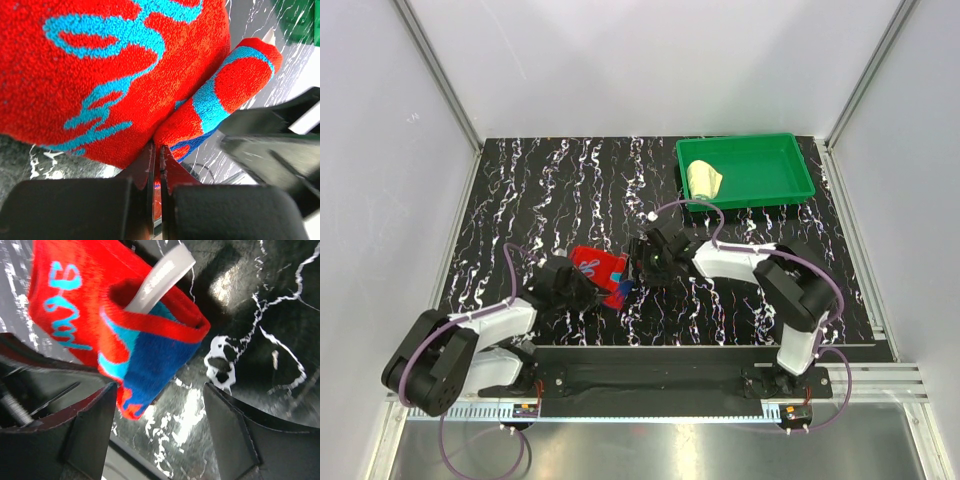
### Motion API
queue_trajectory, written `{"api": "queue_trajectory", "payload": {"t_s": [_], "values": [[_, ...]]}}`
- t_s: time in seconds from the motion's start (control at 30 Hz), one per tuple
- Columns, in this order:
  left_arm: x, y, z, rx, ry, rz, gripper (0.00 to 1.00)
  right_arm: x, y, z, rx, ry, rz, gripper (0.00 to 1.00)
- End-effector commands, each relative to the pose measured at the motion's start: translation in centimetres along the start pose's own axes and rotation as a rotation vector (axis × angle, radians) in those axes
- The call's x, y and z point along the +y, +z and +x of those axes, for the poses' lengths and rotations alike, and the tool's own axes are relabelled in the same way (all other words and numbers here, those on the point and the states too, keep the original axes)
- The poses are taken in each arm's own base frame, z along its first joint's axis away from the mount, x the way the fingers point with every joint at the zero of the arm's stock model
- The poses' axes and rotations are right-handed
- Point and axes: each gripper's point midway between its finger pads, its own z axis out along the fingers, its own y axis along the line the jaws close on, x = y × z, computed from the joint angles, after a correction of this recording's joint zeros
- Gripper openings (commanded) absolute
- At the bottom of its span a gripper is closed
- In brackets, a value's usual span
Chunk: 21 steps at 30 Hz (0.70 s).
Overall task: Roll the towels
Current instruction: Roll the towel
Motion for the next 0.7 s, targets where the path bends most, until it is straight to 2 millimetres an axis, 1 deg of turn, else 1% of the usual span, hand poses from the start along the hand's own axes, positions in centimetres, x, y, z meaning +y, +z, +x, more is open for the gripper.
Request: {"api": "queue_trajectory", "payload": {"t_s": [0.0,0.03,0.07,0.1,0.13,0.17,0.2,0.23,0.3,0.33,0.37,0.4,0.43,0.47,0.5,0.53,0.57,0.6,0.63,0.67], "values": [[1.9,0.2,0.4,0.021,0.013,-0.045,0.0,2.4,1.3,-0.5,-0.01,-0.023,-0.077,0.77],[1.9,0.2,0.4,0.022,0.015,-0.045,0.0,2.5,1.5,-0.5,-0.011,-0.025,-0.08,0.73],[1.9,0.2,0.4,0.021,0.015,-0.044,0.0,2.2,2.0,-0.1,0.002,-0.022,-0.07,0.71],[1.9,0.1,0.4,0.019,0.014,-0.044,0.0,2.1,2.1,0.0,0.006,-0.021,-0.067,0.67],[2.0,0.1,0.3,0.017,0.019,-0.048,0.0,2.5,2.3,-0.4,-0.009,-0.027,-0.087,0.63],[2.1,0.1,0.3,0.017,0.019,-0.051,0.0,2.3,2.6,-0.2,-0.004,-0.022,-0.084,0.57],[1.9,0.0,0.2,0.015,0.022,-0.048,0.0,2.3,2.7,-0.3,-0.008,-0.022,-0.086,0.55],[1.9,0.0,0.1,0.01,0.032,-0.051,0.02,2.1,2.8,-0.1,-0.006,-0.021,-0.084,0.53],[1.8,-0.1,0.0,0.009,0.042,-0.051,0.06,1.9,3.0,-0.1,-0.007,-0.021,-0.085,0.43],[1.8,-0.1,0.1,0.016,0.057,-0.05,0.13,1.9,3.0,0.0,-0.007,-0.023,-0.085,0.36],[1.7,-0.2,0.1,0.015,0.072,-0.047,0.18,1.9,3.1,0.0,-0.008,-0.025,-0.086,0.31],[1.7,-0.3,0.0,0.014,0.083,-0.053,0.22,1.8,3.1,0.0,-0.007,-0.026,-0.085,0.24],[1.6,-0.4,-0.1,0.012,0.102,-0.051,0.27,1.8,3.1,0.0,-0.006,-0.026,-0.086,0.2],[1.5,-0.5,-0.2,0.007,0.113,-0.05,0.37,1.8,3.0,0.0,-0.008,-0.027,-0.083,0.18],[1.2,-0.8,-0.3,0.002,0.125,-0.046,0.43,1.4,3.0,0.1,-0.005,-0.025,-0.066,0.15],[1.2,-1.0,-0.6,-0.014,0.15,-0.055,0.48,1.5,2.9,-0.1,-0.008,-0.026,-0.06,0.13],[1.2,-1.2,-0.7,-0.019,0.167,-0.063,0.6,0.9,2.5,0.3,0.011,-0.025,-0.022,0.13],[0.8,-1.6,-1.0,-0.035,0.184,-0.058,0.66,0.6,2.4,0.2,0.007,-0.025,-0.001,0.12],[1.2,-2.1,-1.5,-0.051,0.213,-0.101,0.71,0.6,2.2,0.0,0.005,-0.028,0.013,0.11],[1.0,-2.4,-1.7,-0.063,0.237,-0.114,0.76,0.7,1.8,-0.2,0.007,-0.037,0.024,0.11]]}}
